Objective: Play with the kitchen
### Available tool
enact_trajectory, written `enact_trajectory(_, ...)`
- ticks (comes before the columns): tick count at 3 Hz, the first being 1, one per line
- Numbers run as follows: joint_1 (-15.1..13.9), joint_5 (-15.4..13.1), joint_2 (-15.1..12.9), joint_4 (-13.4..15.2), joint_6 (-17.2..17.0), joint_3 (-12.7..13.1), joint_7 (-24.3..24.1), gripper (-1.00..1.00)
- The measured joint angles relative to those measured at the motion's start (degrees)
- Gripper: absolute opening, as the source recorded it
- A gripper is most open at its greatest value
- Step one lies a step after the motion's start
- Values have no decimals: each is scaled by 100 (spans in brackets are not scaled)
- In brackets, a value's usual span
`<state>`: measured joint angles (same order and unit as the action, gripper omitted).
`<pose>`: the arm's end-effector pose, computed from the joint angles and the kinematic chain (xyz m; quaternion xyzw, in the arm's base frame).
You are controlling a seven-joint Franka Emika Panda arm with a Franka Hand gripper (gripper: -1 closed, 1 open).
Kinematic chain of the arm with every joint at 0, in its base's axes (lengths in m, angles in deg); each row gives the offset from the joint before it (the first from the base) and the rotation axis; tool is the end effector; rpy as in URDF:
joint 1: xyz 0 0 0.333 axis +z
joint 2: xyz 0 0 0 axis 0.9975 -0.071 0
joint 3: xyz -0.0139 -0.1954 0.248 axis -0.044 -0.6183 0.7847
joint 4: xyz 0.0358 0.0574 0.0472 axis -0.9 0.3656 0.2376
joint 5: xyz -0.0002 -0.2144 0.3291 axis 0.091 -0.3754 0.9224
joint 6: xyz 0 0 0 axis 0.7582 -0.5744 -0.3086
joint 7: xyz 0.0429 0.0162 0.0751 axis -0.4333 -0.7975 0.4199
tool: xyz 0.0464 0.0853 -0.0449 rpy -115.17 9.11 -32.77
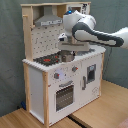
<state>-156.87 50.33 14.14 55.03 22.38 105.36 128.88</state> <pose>0.3706 0.4892 0.5819 0.8000 0.5772 -0.0456 0.1574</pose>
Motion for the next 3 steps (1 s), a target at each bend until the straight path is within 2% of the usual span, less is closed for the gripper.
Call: enact_trajectory(3, 880, -85, 8, 1192, 111, -931, 606, -100)
